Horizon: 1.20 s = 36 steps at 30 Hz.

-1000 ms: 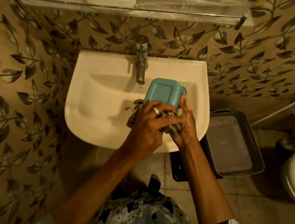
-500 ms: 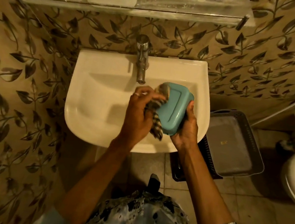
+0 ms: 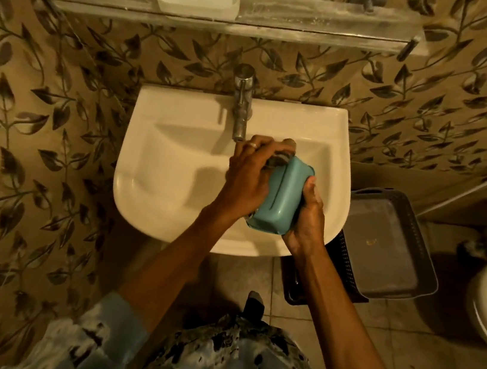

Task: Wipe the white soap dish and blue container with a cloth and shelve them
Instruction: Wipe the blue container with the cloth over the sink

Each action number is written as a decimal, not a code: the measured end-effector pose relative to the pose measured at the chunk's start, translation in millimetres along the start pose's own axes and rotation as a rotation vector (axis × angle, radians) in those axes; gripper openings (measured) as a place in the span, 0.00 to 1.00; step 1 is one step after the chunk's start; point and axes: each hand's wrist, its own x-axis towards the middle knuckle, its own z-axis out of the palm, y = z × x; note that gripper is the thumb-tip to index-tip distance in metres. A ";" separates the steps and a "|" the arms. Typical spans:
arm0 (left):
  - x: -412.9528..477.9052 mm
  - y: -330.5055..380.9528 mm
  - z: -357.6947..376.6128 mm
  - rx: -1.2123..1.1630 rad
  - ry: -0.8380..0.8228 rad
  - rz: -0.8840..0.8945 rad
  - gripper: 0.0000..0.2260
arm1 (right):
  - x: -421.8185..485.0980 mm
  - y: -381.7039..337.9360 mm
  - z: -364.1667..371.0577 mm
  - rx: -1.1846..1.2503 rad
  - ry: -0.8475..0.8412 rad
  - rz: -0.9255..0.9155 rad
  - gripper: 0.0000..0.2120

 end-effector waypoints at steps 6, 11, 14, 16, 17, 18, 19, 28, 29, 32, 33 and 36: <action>-79.0 -8.3 18.5 -0.100 -0.006 0.062 0.24 | -1.4 -3.5 -4.9 -0.001 0.124 0.020 0.35; -43.4 2.0 7.7 -0.059 0.019 0.000 0.14 | -3.1 -2.6 9.6 -0.323 0.069 -0.157 0.25; -26.4 -3.3 -2.7 -0.396 0.072 -0.266 0.29 | -11.4 -7.8 22.4 -0.689 -0.005 -0.365 0.13; -24.2 -14.1 -8.4 -0.630 0.069 -0.400 0.40 | -18.6 -12.2 28.3 -0.893 -0.096 -0.506 0.14; -26.7 -21.3 -9.9 -0.759 0.057 -0.448 0.43 | -20.6 -14.0 29.2 -0.997 -0.164 -0.576 0.16; -30.2 -29.2 -10.4 -0.885 0.039 -0.478 0.44 | -21.1 -15.8 28.9 -1.110 -0.225 -0.645 0.17; -34.6 -36.6 -9.7 -0.982 0.013 -0.488 0.45 | -20.8 -16.3 28.0 -1.223 -0.270 -0.705 0.17; -47.0 -72.7 -27.9 -1.367 -0.075 -0.483 0.45 | -24.5 -32.4 24.2 -0.839 0.062 -0.275 0.30; -46.5 -75.2 -30.1 -1.382 -0.089 -0.451 0.40 | -21.7 -34.8 21.6 -0.688 0.009 0.026 0.36; -38.7 -67.5 -34.2 -1.394 -0.179 -0.443 0.44 | -23.0 -28.3 11.5 -0.305 -0.281 0.429 0.40; -35.6 -64.4 -34.3 -1.372 -0.196 -0.454 0.47 | -24.7 -23.5 9.8 -0.249 -0.346 0.425 0.38; -31.4 -57.8 -32.8 -1.321 -0.183 -0.466 0.43 | -25.3 -15.5 8.3 -0.240 -0.307 0.326 0.40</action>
